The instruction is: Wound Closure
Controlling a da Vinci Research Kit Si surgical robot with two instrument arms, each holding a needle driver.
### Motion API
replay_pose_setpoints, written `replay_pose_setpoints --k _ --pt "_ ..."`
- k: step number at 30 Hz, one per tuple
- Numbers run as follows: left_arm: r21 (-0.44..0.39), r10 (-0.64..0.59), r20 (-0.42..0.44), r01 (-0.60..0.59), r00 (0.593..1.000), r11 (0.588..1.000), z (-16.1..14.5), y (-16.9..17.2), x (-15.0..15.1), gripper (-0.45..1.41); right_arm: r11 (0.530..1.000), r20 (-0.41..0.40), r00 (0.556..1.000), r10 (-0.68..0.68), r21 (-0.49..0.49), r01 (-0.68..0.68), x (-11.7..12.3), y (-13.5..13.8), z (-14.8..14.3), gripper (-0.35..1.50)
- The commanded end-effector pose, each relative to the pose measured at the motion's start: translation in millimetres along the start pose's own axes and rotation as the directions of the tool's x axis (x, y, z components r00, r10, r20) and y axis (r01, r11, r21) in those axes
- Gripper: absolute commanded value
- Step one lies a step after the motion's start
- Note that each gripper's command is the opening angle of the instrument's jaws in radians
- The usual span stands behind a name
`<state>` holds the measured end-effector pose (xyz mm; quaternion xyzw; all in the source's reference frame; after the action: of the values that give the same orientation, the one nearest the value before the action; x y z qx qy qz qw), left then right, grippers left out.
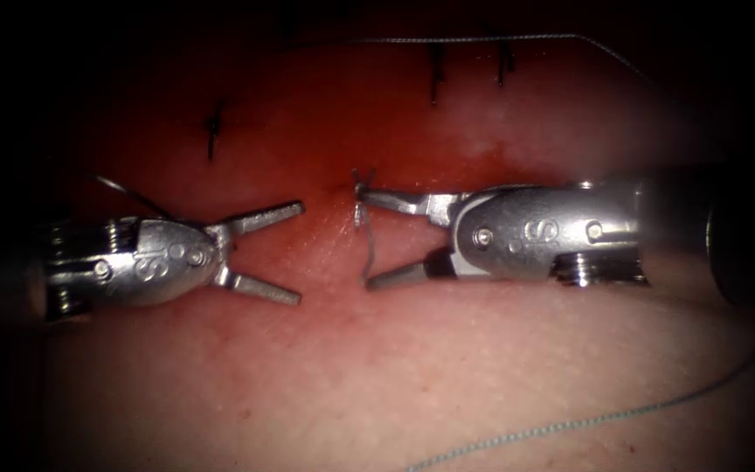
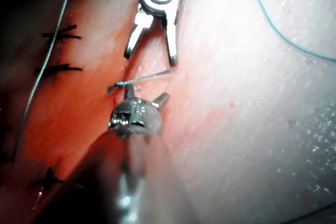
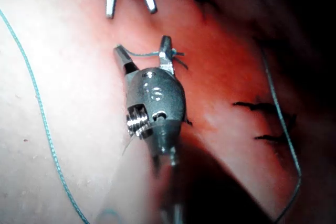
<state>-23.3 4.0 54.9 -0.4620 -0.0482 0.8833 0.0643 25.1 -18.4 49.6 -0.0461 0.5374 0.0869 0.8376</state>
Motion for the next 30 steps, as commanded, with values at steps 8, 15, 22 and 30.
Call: replay_pose_setpoints --k 8,15,22,30 --pt "-0.04 0.42 -0.025 -0.42 0.907 0.906 2.9 -0.4 1.3 0.17 1.0 0.049 0.999 -0.006 -0.007 0.006 -1.2 0.4 -4.8 1.21" --pt "-0.202 0.569 -0.022 -0.562 0.822 0.802 5.0 -0.4 1.5 0.47 1.0 0.045 0.999 -0.005 -0.014 0.005 -1.6 0.7 -4.9 1.2" --pt "-0.334 0.697 -0.07 -0.675 0.714 0.658 5.8 0.1 2.8 1.14 1.0 0.039 0.999 -0.003 -0.022 0.004 -1.8 0.9 -4.9 1.18" --pt "-0.367 0.739 -0.099 -0.715 0.666 0.595 5.9 0.3 3.2 0.69 1.0 0.035 0.999 -0.009 -0.027 0.01 -1.9 1.0 -4.7 1.15"
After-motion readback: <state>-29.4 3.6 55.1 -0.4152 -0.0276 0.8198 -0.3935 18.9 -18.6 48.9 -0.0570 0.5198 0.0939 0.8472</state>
